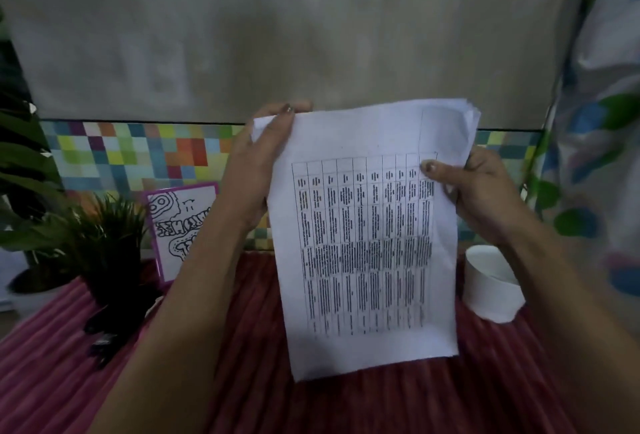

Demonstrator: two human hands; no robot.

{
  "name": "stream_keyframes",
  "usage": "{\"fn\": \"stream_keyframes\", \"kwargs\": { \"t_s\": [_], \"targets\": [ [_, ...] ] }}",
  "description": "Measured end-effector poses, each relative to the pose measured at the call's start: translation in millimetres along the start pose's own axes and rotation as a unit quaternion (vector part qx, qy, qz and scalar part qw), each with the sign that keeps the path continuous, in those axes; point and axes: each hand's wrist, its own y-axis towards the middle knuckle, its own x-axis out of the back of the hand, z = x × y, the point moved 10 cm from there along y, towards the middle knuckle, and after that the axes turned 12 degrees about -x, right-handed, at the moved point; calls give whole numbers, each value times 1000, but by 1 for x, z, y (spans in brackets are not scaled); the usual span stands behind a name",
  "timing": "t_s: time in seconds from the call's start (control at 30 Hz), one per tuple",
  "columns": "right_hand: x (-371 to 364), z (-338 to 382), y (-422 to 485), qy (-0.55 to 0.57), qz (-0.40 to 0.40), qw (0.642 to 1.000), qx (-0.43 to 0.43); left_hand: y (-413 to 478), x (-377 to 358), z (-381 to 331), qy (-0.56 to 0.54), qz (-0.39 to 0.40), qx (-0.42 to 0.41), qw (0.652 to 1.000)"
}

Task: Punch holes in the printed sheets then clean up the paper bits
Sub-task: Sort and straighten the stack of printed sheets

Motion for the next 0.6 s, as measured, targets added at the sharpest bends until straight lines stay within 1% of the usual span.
{"fn": "stream_keyframes", "kwargs": {
  "t_s": [0.07, 0.2, 0.27, 0.3, 0.33, 0.37, 0.43, 0.47, 0.5, 0.53, 0.6],
  "targets": [
    [1, -12, -2, 8, -11, 1000, -15, 3, -3, -9, 19, -4, -45, 999],
    [5, -28, -6, 12, -24, 999, -40, -3, -6, -10, 114, -24, -101, 988],
    [6, -30, -7, 7, -27, 999, -45, -7, -5, -13, 131, -43, -121, 983],
    [6, -30, -8, 6, -27, 999, -47, -9, -2, -11, 121, -47, -120, 984],
    [6, -31, -8, 9, -29, 998, -48, -11, 0, -5, 113, -40, -107, 987],
    [7, -32, -9, 15, -33, 998, -49, -16, 2, 7, 112, -25, -74, 991],
    [10, -34, -9, 33, -44, 997, -54, -34, 0, 38, 110, 27, 17, 993],
    [12, -35, -9, 38, -51, 996, -56, -44, -2, 55, 94, 37, 63, 993],
    [12, -35, -9, 39, -54, 996, -57, -52, -3, 65, 77, 28, 94, 992],
    [12, -34, -9, 40, -55, 996, -57, -55, -2, 68, 84, 7, 100, 991],
    [11, -28, -10, 49, -58, 996, -50, -51, -3, 59, 122, -18, 69, 990]
  ]
}}
